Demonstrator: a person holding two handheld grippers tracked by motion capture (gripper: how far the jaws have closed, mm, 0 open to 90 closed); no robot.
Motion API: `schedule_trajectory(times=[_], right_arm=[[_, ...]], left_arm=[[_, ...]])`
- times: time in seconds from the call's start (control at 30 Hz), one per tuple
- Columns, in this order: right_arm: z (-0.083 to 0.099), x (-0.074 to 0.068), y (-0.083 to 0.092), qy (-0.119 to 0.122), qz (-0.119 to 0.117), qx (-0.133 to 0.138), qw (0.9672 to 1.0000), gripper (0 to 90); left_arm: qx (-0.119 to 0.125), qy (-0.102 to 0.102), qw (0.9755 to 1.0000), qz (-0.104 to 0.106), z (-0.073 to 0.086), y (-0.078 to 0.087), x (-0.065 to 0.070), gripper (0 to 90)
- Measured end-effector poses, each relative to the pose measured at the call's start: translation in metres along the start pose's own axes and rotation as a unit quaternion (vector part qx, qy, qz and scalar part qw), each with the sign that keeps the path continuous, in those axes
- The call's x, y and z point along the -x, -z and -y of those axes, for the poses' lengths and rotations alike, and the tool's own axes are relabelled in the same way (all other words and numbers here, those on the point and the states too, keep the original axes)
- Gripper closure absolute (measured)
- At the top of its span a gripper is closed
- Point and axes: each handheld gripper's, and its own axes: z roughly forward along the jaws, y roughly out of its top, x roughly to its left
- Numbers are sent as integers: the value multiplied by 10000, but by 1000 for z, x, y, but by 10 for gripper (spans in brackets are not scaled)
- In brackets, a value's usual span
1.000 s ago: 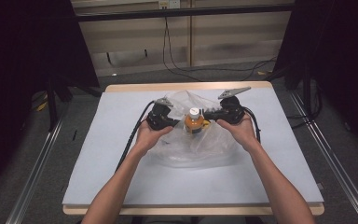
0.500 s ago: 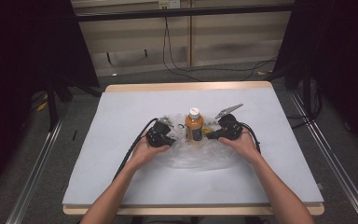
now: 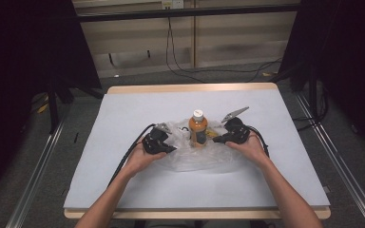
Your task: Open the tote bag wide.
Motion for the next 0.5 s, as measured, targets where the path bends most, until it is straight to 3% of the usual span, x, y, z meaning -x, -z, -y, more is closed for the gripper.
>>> schedule_trajectory(times=[0.03,0.1,0.13,0.17,0.23,0.37,0.5], right_arm=[[0,-2,1,45,-3,56,10000,900],[-1,-5,4,66,-52,148,9999,900],[-1,-5,5,82,-28,182,9998,900],[-2,-6,6,68,-16,200,9998,900],[-4,-8,10,76,-22,300,9995,900],[-5,-11,18,112,-27,447,9989,900],[-6,-12,28,79,-10,619,9980,900]], left_arm=[[47,-15,10000,-6,0,5,1,900],[399,43,9992,48,-2,14,5,900],[431,-43,9991,-13,-4,21,7,900],[614,-23,9981,14,-8,29,11,900],[671,-70,9977,-62,-9,35,14,900],[984,52,9951,52,-10,49,16,900],[1331,39,9911,89,-8,64,19,900]])
